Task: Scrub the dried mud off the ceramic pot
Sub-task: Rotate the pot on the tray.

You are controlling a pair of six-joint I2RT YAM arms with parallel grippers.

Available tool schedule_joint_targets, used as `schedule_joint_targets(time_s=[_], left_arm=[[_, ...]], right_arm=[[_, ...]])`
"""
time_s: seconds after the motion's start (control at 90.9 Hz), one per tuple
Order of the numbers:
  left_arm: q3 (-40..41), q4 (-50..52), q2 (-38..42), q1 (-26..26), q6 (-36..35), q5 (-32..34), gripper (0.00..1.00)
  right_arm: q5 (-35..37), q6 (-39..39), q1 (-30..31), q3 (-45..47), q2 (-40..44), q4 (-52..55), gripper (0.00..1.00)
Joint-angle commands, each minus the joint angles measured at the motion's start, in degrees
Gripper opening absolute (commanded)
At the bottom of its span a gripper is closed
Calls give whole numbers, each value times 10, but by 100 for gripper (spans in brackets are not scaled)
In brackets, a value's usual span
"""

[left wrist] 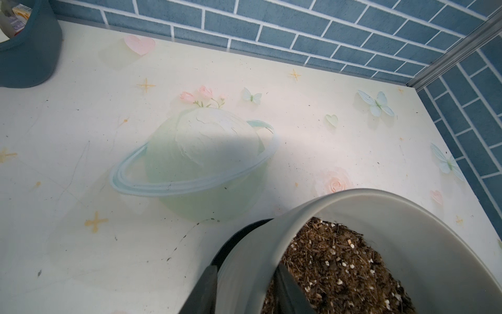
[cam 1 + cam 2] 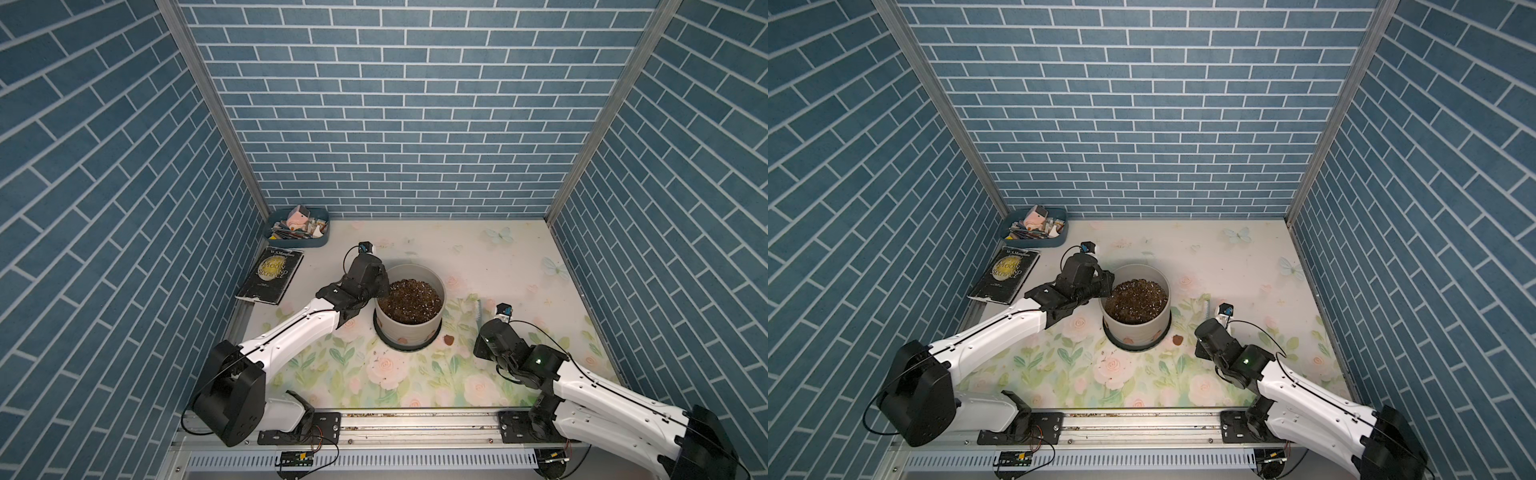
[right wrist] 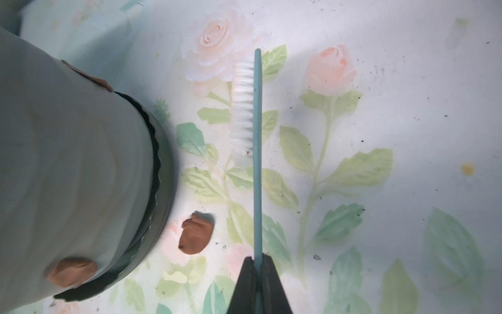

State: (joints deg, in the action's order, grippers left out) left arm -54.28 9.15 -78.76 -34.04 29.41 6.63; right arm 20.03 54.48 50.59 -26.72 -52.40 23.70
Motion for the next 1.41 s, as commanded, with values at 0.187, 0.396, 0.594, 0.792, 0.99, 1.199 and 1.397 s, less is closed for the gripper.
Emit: schedule_joint_targets(time_s=[0.187,0.396,0.594,0.792,0.99,1.199,1.397], left_arm=[[-44,-26,-55,3,-23,-23,59],[-57,-16,-82,4,-21,0,50],[-40,16,-60,3,-8,52,41],[-25,67,-24,4,10,110,22],[-15,95,13,3,49,112,10],[-3,56,25,4,60,52,41],[-37,53,-11,8,39,58,56]], right_arm=[[14,-50,80,-12,-44,-77,0],[-3,-39,81,21,-17,-108,0],[-13,-34,81,40,-12,-130,0],[-23,-32,82,65,-7,-176,0],[-33,-26,81,68,-35,-200,0],[-32,-15,80,57,-54,-207,0],[-49,-33,76,33,-109,-245,0]])
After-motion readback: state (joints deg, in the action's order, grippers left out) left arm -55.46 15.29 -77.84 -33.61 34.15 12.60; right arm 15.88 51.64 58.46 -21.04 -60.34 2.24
